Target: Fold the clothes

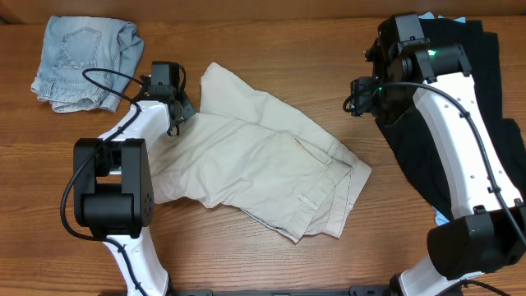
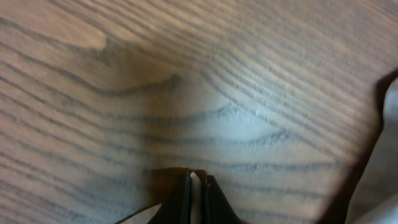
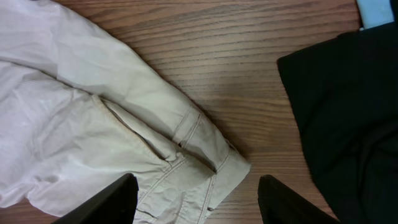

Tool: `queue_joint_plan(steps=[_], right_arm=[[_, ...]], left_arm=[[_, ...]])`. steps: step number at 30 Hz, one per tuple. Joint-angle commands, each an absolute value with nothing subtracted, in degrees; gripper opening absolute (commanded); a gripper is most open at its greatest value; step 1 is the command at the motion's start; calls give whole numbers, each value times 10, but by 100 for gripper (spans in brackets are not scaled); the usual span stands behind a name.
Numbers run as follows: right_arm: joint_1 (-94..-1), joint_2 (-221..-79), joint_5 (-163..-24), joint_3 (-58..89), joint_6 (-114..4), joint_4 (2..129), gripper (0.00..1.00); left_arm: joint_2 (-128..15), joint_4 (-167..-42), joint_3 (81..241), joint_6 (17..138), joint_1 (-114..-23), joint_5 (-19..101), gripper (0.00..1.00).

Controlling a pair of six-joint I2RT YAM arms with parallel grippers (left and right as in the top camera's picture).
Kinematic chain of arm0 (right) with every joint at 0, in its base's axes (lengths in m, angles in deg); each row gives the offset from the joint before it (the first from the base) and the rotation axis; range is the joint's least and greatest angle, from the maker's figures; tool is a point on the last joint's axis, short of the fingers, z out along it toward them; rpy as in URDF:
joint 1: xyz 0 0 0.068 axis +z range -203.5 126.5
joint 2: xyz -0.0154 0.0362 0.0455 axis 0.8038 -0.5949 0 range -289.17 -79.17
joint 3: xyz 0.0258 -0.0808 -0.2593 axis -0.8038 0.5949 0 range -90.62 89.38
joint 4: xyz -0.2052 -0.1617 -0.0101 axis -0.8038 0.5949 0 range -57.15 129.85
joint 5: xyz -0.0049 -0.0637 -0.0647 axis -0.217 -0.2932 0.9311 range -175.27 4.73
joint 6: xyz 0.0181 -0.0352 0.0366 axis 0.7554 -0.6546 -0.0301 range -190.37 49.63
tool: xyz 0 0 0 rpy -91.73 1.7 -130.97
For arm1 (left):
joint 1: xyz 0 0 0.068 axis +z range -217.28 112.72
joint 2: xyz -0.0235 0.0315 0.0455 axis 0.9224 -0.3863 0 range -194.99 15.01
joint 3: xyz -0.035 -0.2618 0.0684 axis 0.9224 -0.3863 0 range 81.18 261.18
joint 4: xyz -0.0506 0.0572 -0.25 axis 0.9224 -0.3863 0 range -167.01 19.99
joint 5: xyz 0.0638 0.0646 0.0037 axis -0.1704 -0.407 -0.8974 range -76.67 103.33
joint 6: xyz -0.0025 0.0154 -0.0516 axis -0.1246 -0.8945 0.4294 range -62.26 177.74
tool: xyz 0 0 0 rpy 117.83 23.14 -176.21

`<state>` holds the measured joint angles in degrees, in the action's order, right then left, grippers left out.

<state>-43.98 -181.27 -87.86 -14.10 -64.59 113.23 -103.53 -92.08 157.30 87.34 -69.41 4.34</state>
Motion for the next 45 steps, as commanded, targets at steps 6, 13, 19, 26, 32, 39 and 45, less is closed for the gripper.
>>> queue_joint_plan(steps=[6, 13, 19, 26, 32, 39, 45], right_arm=[[-439, -1793, -909, -140, -643, 1143, 60], [-439, -1793, -950, -101, -641, 1152, 58], [-436, -1792, -997, -16, -641, 1111, 54], [-407, -1792, -1015, 95, -642, 983, 54], [-349, -1793, -1013, 202, -642, 825, 54], [-333, -1793, -973, 293, -641, 715, 54], [-333, -1794, -928, 305, -641, 679, 58]], left_arm=[[-996, -1117, 1699, 793, -676, 52, 4], [-928, -1254, 1851, 752, -660, 52, 4], [-866, -1288, 1900, 744, -661, 53, 4], [-848, -1289, 1899, 744, -661, 55, 4], [-850, -1292, 1899, 744, -662, 55, 4], [-850, -1301, 1899, 744, -662, 55, 4], [-850, -1302, 1899, 744, -662, 55, 4]])
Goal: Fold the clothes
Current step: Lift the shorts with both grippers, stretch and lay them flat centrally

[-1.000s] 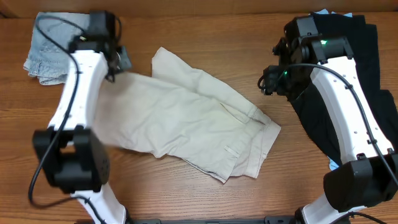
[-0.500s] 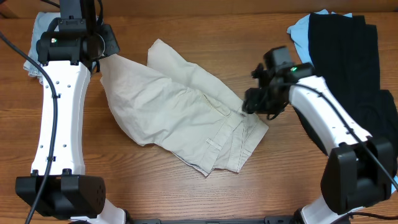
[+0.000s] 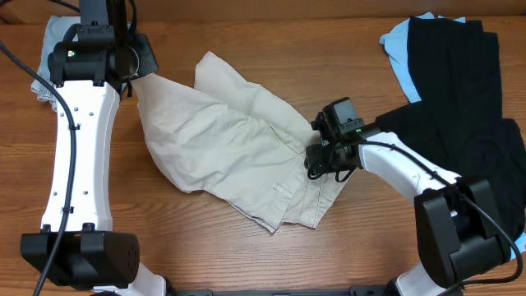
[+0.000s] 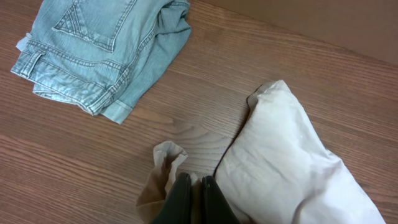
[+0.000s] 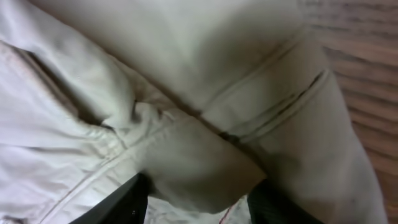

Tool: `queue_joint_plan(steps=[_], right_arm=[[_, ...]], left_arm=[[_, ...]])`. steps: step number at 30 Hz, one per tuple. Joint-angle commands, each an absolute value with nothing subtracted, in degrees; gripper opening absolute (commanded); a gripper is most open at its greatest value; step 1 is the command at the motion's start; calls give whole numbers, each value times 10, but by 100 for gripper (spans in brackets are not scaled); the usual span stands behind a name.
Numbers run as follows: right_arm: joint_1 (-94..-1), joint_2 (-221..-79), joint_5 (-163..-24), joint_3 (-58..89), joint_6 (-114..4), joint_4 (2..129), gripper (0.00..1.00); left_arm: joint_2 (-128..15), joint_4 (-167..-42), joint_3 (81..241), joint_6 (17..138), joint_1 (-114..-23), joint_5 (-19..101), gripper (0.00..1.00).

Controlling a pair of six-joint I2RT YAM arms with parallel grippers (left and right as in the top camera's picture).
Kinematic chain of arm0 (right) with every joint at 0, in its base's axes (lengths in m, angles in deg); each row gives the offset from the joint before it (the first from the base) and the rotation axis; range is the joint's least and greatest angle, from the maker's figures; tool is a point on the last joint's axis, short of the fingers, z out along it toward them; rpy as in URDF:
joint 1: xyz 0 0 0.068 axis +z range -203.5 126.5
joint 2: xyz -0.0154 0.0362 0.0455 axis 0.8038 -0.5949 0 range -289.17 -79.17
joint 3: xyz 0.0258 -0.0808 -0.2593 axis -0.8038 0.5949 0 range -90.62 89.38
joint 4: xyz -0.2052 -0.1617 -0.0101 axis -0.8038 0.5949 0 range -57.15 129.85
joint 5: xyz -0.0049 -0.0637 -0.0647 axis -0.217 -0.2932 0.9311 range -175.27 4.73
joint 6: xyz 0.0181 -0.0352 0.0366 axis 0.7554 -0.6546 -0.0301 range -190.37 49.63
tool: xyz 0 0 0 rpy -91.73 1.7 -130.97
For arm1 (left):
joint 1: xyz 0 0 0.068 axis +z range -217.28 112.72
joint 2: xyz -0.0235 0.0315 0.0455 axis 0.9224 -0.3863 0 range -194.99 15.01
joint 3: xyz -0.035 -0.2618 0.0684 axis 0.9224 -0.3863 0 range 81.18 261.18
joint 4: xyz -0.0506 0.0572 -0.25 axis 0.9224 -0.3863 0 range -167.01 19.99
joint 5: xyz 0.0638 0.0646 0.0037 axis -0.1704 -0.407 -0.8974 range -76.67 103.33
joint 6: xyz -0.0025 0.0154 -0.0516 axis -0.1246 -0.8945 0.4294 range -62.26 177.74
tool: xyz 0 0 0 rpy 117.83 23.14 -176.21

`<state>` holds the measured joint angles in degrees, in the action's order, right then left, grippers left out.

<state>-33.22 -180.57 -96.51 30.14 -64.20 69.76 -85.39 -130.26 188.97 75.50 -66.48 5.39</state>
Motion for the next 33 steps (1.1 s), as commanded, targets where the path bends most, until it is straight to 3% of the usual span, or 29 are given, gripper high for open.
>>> queue_joint_plan(steps=[1, 8, 27, 33], right_arm=[[-334, -1794, -925, 305, -642, 670, 59], [-334, -1794, -924, 305, -642, 619, 63], [-332, -1825, -987, 306, -642, 640, 62], [-332, -1825, -987, 306, -642, 624, 50]], left_arm=[[-850, -1302, 1899, 745, -662, 55, 4], [-850, -1316, 1899, 745, -662, 55, 4], [-850, -1317, 1899, 744, -662, 55, 4], [-850, -1317, 1899, 744, -662, 55, 4]])
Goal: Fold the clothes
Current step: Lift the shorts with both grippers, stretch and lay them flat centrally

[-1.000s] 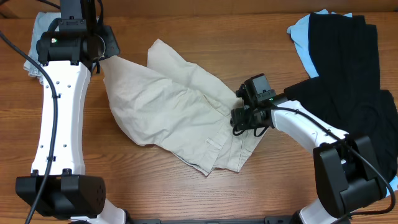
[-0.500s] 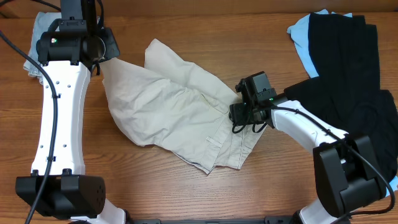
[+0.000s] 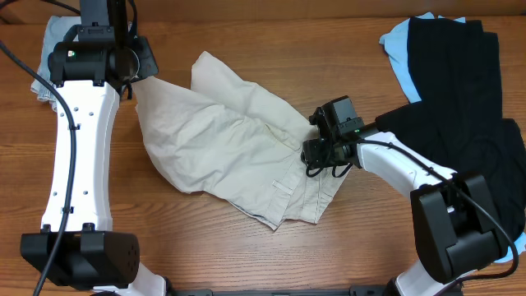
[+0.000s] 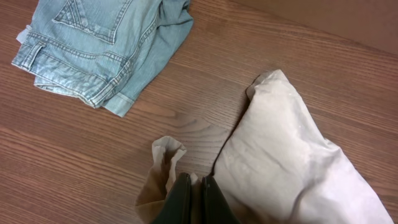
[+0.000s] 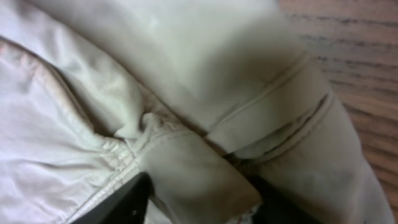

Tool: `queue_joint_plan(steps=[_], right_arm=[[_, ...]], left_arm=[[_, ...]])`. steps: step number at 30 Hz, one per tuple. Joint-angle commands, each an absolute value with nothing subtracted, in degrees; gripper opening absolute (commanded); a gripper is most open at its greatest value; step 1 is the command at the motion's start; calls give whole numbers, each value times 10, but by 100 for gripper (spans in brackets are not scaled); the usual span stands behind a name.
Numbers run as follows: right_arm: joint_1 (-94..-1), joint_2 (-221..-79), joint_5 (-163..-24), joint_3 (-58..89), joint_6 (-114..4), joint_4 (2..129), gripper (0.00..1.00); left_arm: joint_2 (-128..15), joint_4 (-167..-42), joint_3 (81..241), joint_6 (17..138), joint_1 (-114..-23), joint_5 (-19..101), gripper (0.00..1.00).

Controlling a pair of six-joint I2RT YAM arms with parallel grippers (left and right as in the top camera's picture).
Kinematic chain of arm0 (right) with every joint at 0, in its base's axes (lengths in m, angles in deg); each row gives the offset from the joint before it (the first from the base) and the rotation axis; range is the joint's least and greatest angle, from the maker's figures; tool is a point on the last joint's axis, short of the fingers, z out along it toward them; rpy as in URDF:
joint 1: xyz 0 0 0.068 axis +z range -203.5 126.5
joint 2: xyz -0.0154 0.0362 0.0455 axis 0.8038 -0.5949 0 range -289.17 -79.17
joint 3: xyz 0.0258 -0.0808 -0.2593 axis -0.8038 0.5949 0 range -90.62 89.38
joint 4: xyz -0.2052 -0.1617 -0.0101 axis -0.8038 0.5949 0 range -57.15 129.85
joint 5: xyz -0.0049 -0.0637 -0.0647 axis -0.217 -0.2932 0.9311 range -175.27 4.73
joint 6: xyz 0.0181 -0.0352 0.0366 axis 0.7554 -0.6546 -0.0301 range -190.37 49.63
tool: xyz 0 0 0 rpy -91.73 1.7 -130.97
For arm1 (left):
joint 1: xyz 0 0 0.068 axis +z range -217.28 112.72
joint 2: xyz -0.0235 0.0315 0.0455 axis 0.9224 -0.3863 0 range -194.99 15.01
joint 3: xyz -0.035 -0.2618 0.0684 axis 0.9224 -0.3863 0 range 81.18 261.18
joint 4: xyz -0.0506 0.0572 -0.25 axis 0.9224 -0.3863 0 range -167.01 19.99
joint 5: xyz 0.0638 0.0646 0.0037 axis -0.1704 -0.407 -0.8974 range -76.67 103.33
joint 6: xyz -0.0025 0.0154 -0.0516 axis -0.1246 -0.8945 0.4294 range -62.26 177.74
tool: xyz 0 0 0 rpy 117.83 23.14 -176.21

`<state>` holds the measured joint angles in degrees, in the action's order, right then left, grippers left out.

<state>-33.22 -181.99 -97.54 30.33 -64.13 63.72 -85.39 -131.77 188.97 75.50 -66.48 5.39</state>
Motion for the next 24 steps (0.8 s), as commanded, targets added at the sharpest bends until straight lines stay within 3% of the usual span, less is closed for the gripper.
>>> queue_joint_plan(steps=[1, 5, 6, 7, 15, 24], right_arm=[[-332, -1825, -987, 306, -642, 620, 48], [-332, -1822, -1001, 300, -642, 612, 22], [-334, -1813, -1010, 291, -642, 617, 7], [-335, -1805, -1013, 283, -642, 621, 4], [-377, -1684, -1019, 166, -642, 713, 4], [-523, -1564, -1019, -93, -646, 918, 4]], left_arm=[[-850, -1317, 1899, 744, -662, 55, 4], [-850, -1314, 1899, 744, -662, 54, 4], [-850, -1310, 1899, 744, -662, 54, 4], [-849, -1308, 1901, 744, -662, 54, 4], [-848, -1346, 2000, 744, -661, 55, 4], [-812, -1435, 2185, 718, -663, 55, 4]])
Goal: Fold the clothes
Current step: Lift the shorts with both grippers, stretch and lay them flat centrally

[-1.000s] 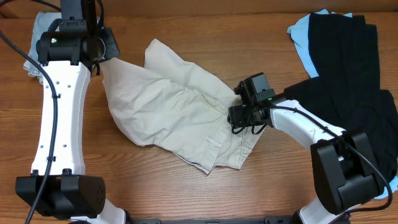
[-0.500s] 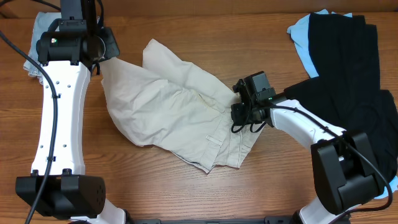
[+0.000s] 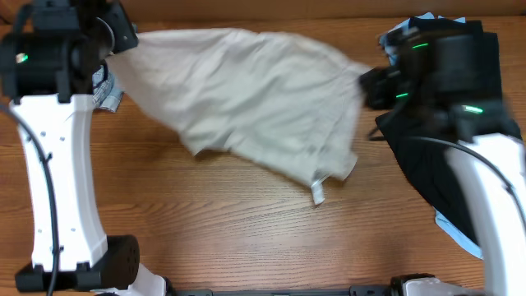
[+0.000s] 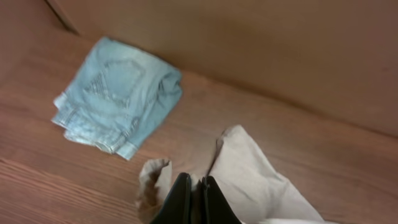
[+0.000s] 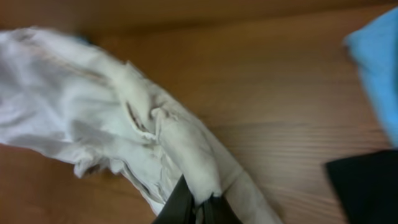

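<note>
Beige shorts [image 3: 246, 90] hang spread in the air between both grippers, above the far half of the wooden table [image 3: 205, 230]. At the far left, my left gripper [image 3: 123, 39] is shut on one corner; its wrist view shows the fingers [image 4: 194, 190] pinching beige cloth [image 4: 261, 186]. My right gripper [image 3: 367, 82] is shut on the waistband end at the right, and the right wrist view has its closed fingers [image 5: 199, 204] with the beige cloth [image 5: 124, 124] trailing away to the left. A small tag [image 3: 317, 195] dangles at the lower edge.
Folded light-blue jeans [image 4: 118, 93] lie at the far left corner, mostly hidden by the left arm in the overhead view. A black garment pile [image 3: 427, 173] with a light-blue cloth [image 5: 373, 68] fills the right side, under the right arm.
Both grippers have risen. The shorts, then partly lying on the table, now hang stretched between them. My right gripper has moved from mid-table to the far right, now shut on the waistband.
First my left gripper was low at the shorts' left edge and my right gripper stood open above the black pile. Then the left held a corner up at the far left while the right pressed down on the waistband. Now the shorts hang between both.
</note>
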Tool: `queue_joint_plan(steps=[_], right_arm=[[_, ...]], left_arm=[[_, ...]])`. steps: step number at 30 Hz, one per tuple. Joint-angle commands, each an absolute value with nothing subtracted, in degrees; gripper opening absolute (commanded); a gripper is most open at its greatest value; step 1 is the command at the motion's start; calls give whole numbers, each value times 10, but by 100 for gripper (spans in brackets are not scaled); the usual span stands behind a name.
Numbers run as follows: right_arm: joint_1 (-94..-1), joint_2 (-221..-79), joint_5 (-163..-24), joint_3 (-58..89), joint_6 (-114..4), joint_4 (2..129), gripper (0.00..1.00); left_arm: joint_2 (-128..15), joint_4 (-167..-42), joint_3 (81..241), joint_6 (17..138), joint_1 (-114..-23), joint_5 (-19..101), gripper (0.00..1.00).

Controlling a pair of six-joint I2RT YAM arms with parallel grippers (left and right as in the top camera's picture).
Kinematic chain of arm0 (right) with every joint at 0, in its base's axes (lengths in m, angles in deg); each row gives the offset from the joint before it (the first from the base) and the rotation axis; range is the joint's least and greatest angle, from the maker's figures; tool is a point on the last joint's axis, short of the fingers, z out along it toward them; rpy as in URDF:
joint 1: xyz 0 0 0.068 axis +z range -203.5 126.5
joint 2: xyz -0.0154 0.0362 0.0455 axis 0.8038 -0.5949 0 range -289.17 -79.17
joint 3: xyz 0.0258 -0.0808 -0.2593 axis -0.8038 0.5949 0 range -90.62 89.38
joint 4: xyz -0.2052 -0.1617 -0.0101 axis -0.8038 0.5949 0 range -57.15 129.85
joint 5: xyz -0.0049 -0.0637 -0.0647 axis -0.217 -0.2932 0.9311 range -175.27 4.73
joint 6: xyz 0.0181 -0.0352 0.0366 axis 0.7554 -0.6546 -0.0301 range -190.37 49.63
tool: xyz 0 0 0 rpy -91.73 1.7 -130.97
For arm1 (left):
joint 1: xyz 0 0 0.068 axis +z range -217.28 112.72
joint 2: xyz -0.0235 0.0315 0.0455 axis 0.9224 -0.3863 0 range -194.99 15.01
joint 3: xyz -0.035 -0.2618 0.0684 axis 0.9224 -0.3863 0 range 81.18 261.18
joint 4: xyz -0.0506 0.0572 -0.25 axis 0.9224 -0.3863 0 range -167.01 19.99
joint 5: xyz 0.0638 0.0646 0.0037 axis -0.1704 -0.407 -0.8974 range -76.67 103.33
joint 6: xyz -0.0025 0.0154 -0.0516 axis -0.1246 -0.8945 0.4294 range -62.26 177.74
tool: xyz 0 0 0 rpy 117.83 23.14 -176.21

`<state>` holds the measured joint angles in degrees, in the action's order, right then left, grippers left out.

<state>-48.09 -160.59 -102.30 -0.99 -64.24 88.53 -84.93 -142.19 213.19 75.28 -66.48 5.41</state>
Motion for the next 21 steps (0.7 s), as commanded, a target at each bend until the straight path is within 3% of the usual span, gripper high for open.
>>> queue_joint_plan(steps=[1, 11, 21], right_arm=[[-533, -1558, -1019, -113, -647, 930, 4], [-571, -1484, -1019, -332, -661, 1087, 4], [-571, -1408, -1014, -383, -661, 1166, 4]], left_arm=[[-803, -1436, 2193, 709, -663, 55, 4], [-662, -1435, 2217, 706, -662, 5, 4], [-560, -1456, 2216, 706, -662, -67, 4]])
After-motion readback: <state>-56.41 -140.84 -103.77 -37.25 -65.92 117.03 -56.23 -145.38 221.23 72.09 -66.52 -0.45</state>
